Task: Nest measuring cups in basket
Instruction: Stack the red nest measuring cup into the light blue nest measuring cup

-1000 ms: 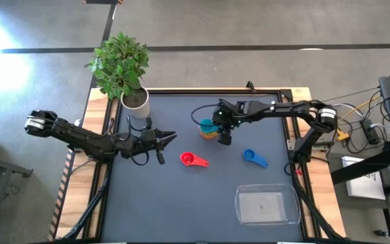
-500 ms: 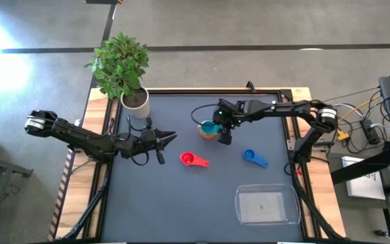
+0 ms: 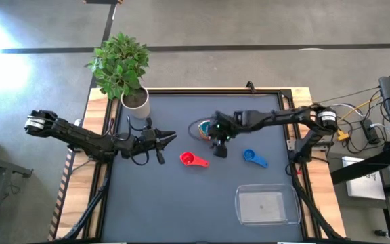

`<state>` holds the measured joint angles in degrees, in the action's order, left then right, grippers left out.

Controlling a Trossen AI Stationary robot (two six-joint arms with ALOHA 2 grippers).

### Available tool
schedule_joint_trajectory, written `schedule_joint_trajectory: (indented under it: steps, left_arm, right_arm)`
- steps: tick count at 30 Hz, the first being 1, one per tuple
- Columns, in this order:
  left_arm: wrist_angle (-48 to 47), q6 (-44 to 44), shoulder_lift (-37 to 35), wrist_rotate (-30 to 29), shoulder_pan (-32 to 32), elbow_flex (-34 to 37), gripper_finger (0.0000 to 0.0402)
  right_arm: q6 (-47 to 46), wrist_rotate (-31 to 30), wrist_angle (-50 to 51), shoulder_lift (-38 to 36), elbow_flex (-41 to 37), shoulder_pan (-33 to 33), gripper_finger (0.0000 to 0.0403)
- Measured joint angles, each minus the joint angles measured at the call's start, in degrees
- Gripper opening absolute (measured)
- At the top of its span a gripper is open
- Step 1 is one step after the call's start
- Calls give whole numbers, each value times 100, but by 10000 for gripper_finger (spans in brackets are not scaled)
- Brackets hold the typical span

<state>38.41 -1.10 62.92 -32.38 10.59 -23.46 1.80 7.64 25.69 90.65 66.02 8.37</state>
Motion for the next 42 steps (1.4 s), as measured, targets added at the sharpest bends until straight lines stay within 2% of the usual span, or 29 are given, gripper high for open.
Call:
schedule_joint_trajectory:
  steps: [5, 9, 13, 18, 32, 42]
  left_arm:
    - [0, 11, 0, 0, 0, 0, 40]
    - [-2, 15, 0, 0, 2, 0, 40]
    - [-13, 36, 0, 0, 0, 0, 40]
    - [-50, 37, 0, 0, 0, 0, 40]
    - [-92, 34, 0, 0, 2, 0, 40]
    - [-109, 57, 0, -2, 0, 0, 40]
  right_arm:
    - [-272, -702, -396, 140, 0, -660, 263]
    - [-546, -1023, -588, 381, -1, -850, 262]
    - [-807, -1020, -851, 753, 3, -851, 268]
    - [-656, -912, -1076, 1106, 28, -851, 275]
    - [-1237, -865, -1643, 1363, 35, -959, 288]
    - [-1167, -855, -1834, 1679, 33, -1004, 289]
